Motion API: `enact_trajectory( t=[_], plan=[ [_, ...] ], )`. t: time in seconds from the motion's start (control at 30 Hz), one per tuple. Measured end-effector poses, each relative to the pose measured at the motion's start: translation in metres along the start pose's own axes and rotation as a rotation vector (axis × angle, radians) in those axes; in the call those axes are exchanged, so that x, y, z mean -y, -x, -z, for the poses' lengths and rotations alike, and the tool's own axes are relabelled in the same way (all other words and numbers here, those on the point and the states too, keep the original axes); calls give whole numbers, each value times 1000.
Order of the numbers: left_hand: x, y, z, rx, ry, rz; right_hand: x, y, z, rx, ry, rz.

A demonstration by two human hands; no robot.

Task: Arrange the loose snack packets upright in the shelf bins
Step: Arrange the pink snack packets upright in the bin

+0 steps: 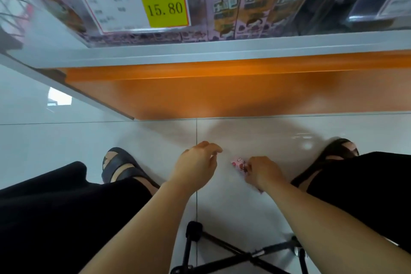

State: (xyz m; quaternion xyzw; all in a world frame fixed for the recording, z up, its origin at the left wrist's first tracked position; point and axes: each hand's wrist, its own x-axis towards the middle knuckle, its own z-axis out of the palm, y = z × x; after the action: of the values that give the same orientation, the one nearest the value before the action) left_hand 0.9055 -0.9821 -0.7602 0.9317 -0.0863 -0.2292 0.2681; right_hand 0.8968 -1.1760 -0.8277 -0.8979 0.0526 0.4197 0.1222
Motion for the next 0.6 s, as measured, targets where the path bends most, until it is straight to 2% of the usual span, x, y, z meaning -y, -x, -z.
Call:
enact_trajectory(
  t=[0.2,0.27,0.47,0.6],
  plan=[
    [-13,1,13,123,10,66,19,30,43,-13,-203,160],
    [-21,3,24,120,62,62,30,51,66,-36,-259,247],
    [-54,25,87,33,337,-75,47,122,129,-238,-307,521],
    [-85,51,135,-43,380,-212,50,172,164,-326,-357,624]
  ],
)
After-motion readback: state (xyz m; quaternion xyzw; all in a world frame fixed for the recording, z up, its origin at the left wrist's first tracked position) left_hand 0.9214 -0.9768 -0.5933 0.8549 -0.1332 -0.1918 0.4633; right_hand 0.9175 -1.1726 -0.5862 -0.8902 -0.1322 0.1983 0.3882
